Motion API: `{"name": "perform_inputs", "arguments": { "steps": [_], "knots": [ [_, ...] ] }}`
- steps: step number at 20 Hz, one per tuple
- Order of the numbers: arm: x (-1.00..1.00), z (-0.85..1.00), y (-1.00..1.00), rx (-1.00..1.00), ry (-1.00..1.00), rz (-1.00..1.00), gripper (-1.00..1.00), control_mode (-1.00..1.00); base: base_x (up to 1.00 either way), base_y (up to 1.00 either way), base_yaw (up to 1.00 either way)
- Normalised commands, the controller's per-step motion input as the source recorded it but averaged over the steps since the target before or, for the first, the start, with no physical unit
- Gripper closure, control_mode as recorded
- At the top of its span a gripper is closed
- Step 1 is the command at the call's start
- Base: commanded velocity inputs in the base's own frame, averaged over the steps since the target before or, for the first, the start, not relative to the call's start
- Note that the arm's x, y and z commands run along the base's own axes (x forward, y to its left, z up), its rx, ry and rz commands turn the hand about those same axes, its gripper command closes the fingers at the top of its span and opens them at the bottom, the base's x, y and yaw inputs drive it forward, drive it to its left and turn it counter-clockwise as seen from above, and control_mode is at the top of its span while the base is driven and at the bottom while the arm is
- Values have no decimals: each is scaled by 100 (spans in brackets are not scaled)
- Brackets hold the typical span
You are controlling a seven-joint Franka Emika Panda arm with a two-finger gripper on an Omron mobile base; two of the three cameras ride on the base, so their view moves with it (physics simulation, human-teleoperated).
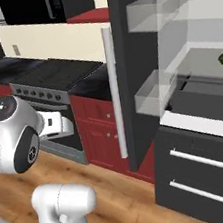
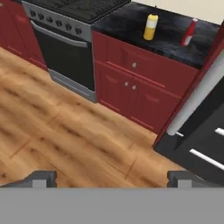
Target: Place the ketchup and mustard from the counter to the top shelf of the fridge. If the existing items in the fridge are on the top shelf, move them to other shelves.
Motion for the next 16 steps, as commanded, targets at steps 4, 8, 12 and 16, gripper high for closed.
{"name": "perform_inputs", "arguments": {
  "steps": [4, 8, 12, 16],
  "knots": [
    [0, 0, 0, 0, 0, 0, -100, 100, 100, 100, -1],
    [0, 0, 0, 0, 0, 0, -100, 100, 100, 100, -34],
    [0, 0, 0, 0, 0, 0, -100, 100, 100, 100, -52],
    [0, 0, 0, 0, 0, 0, -100, 100, 100, 100, -52]
  ]
}}
